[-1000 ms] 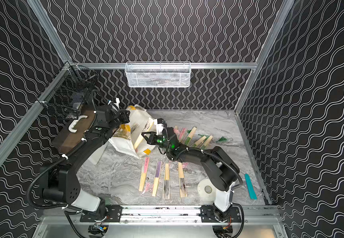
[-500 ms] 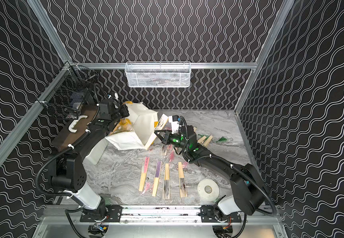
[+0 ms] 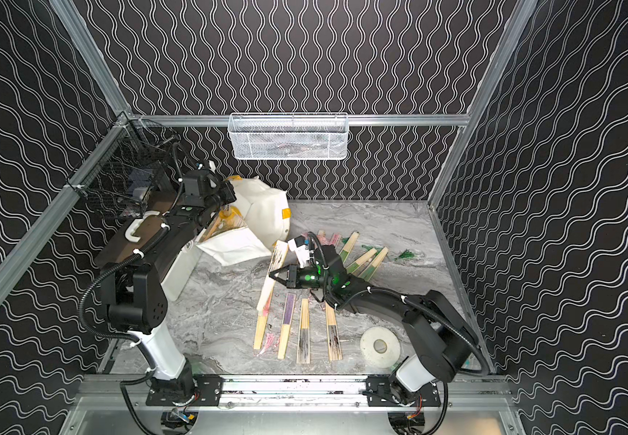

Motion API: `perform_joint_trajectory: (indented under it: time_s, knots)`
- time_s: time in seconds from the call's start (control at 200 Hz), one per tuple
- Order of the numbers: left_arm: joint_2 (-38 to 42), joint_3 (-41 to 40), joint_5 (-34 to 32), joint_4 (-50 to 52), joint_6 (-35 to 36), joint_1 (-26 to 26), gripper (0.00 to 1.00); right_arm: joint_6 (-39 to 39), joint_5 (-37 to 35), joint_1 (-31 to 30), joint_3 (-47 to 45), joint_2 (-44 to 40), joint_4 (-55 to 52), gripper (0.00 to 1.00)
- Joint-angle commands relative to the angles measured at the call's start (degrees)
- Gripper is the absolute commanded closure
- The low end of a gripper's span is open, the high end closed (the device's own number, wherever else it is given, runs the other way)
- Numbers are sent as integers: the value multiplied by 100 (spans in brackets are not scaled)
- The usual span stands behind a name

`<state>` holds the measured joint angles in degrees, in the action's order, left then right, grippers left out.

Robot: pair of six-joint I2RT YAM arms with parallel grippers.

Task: Take out the folding fans from the tote bags
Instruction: Place the folding fan at the center of the board.

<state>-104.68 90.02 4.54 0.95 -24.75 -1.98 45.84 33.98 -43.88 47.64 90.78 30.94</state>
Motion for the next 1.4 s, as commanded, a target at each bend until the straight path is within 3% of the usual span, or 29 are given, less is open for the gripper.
perform_joint_trajectory:
  time_s: [0.0, 0.235, 0.345, 0.616, 0.936, 1.021, 1.231, 1.397]
  knots:
    - [13, 72, 120, -205, -100, 13, 100, 174, 335, -208, 137, 430, 538, 92]
    - [122, -59, 118, -215, -92, 26, 100, 1133, 973, -649, 613, 1977, 1843, 93]
    - [85, 41, 156, -132, -56, 65, 100, 1330, 988, -757, 847, 2442, 1913, 94]
    - [79, 61, 357, -242, -91, 110, 100, 804, 566, -960, 1882, 3018, -211, 93]
    - [106, 0, 423, -303, -90, 121, 100, 991, 750, -1042, 2378, 3548, -870, 87]
    - [112, -19, 457, -308, -91, 127, 100, 926, 681, -1035, 2482, 3591, -1176, 83]
    - [157, -52, 508, -332, -65, 135, 100, 369, -6, -1000, 2443, 3122, -2143, 55]
    - [226, -137, 607, -351, -48, 154, 100, -150, -544, -1000, 2277, 2584, -2660, 49]
